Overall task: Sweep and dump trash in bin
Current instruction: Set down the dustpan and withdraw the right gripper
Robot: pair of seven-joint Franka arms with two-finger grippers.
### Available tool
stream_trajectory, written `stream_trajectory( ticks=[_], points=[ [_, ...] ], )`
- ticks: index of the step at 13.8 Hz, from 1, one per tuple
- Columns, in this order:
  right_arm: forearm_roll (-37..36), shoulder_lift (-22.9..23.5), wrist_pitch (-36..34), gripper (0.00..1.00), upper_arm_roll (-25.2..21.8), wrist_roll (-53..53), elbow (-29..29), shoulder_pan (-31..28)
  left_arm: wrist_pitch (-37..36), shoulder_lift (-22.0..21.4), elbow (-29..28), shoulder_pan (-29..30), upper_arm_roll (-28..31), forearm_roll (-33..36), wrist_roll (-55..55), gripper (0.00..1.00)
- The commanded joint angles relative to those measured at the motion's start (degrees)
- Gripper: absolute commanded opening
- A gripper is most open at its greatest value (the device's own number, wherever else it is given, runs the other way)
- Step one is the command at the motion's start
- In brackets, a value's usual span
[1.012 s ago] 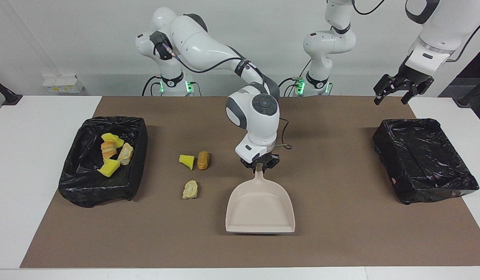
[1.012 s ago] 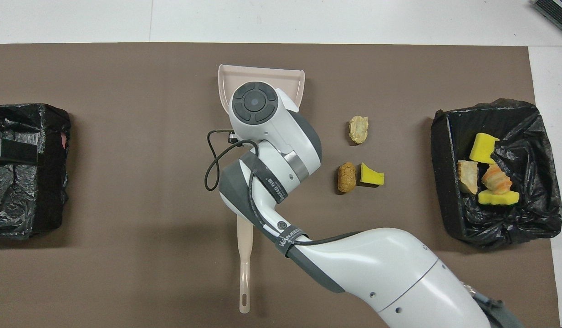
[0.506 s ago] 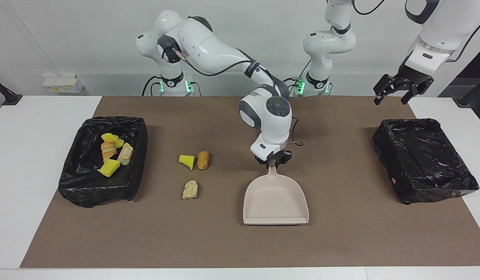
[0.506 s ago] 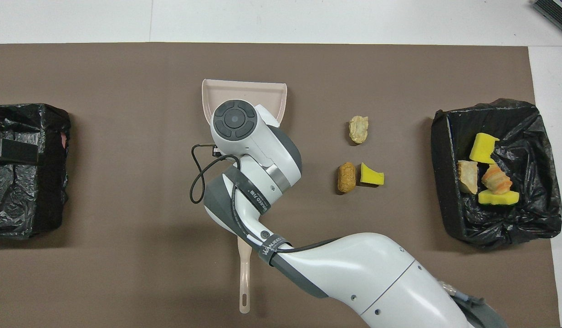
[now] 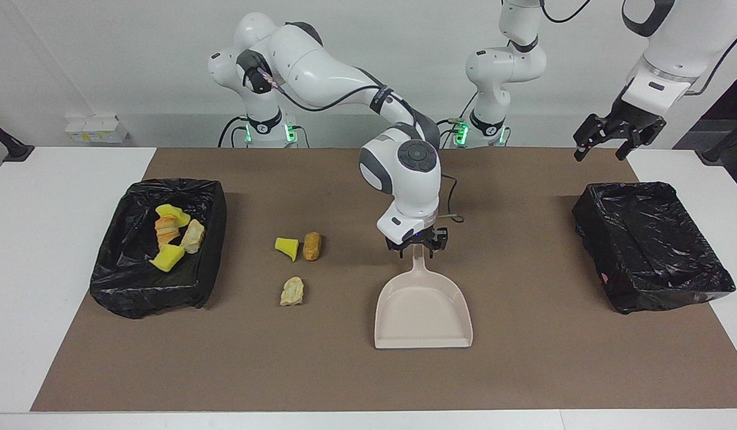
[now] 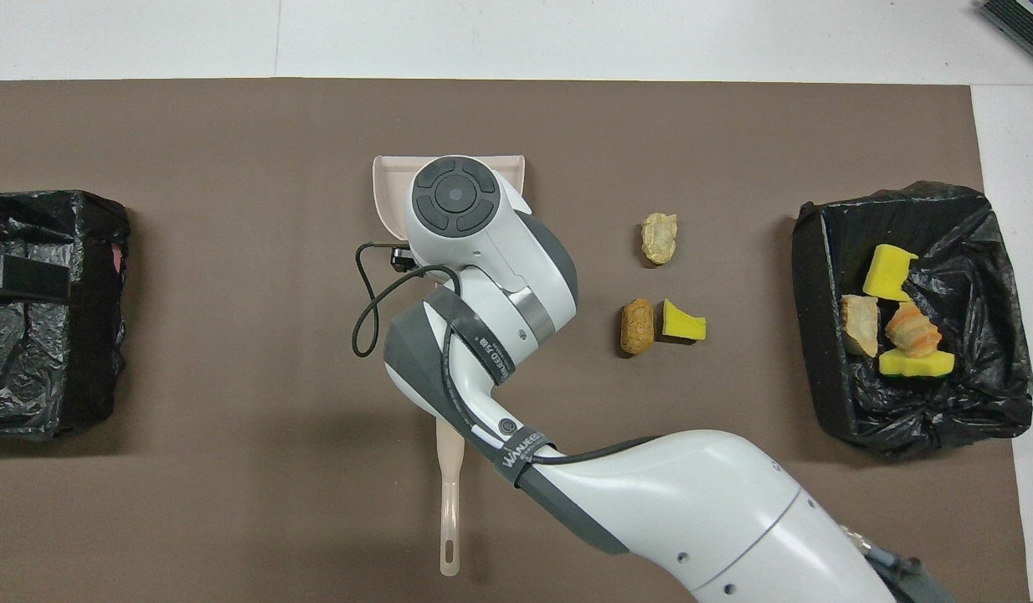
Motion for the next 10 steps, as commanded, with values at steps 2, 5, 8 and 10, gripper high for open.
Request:
stream_trajectory(
  ticks=[2,5,8,10],
  points=[
    [1.69,-9.63,-5.05,1.00,0.76,-0.80,-7.13,-1.22,1.74,0.43,-0.42,0.24,-0.48,0.18,-0.30,1.00],
    [7.29,-20.17,-6.21,1.00,0.68,0.60,-18.88,-0.35,6.04,2.53,0.45,0.06,-0.48,-0.17,-0.74,1.00],
    [8.63,-28.78,-1.93,1.00,0.85,3.85,-33.81,3.07,12.01,7.10,2.21,-0.20,-1.09,-1.05,-4.68,1.00],
    [11.78,-35.55,3.87,1.00,0.85,4.47,-46.11,6.15,15.18,10.96,5.46,-2.12,-1.27,-1.14,-8.20,1.00]
  ],
)
